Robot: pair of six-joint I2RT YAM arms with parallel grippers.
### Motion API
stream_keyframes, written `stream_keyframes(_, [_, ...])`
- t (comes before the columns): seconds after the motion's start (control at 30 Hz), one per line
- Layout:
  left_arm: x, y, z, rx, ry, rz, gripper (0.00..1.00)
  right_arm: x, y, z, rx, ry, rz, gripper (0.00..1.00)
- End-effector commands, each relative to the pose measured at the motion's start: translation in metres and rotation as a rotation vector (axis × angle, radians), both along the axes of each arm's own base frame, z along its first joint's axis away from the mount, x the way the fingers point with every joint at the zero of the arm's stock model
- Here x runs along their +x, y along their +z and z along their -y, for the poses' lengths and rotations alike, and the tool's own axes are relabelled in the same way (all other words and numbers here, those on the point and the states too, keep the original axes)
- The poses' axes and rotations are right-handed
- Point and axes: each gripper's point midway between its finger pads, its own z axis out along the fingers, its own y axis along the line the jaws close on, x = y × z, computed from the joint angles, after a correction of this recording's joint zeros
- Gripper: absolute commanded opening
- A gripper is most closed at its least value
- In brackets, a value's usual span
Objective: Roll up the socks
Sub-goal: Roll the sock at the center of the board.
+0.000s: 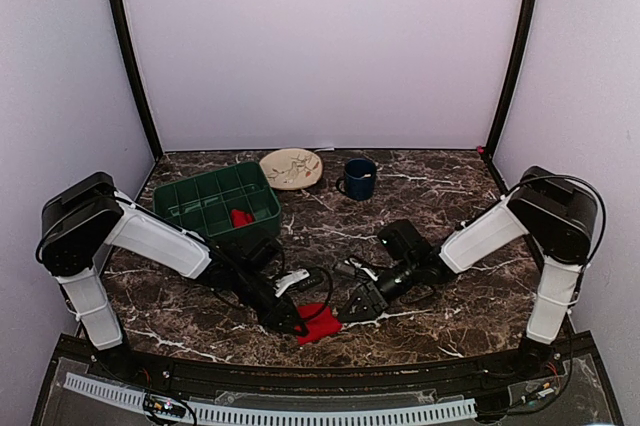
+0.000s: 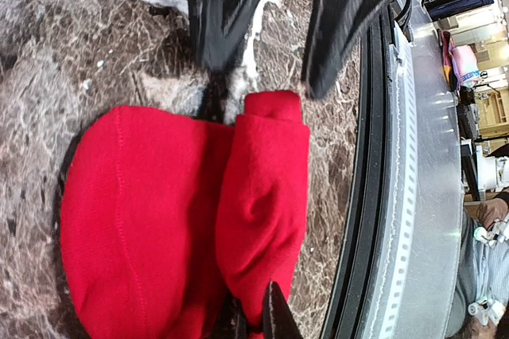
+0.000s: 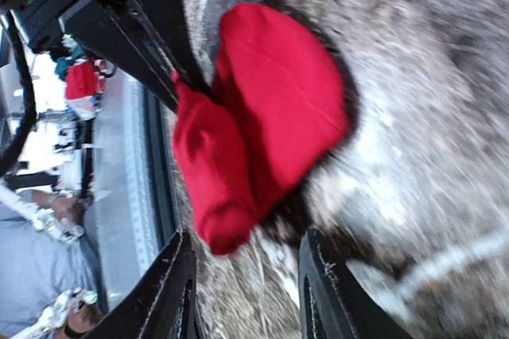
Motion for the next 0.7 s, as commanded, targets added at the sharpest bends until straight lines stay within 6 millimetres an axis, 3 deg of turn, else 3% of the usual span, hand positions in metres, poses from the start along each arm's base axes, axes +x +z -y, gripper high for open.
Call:
stream_keyframes(0.0, [-0.009,-0.015,-0.018,0.076,0.022,-0.067,0.0,0.025,-0.013,0.02,-0.113,-0.143,0.162,0.42])
stream_keyframes(0.13, [-0.012,-0.013,-0.017,0.052,0.008,-0.126,0.0,0.036,-0.002,0.033,-0.142,-0.194,0.34,0.42])
stream_keyframes(0.27, [-0.011,-0.01,-0.015,0.039,-0.008,-0.177,0.0,0.032,0.012,0.035,-0.158,-0.188,0.523,0.41])
stream_keyframes(0.57, [-0.003,-0.006,-0.013,0.022,-0.026,-0.302,0.0,0.002,0.036,0.023,-0.176,-0.111,0.872,0.42])
stream_keyframes(0.67, [-0.002,-0.005,-0.013,0.021,-0.029,-0.335,0.0,-0.007,0.033,0.016,-0.199,-0.063,0.926,0.43])
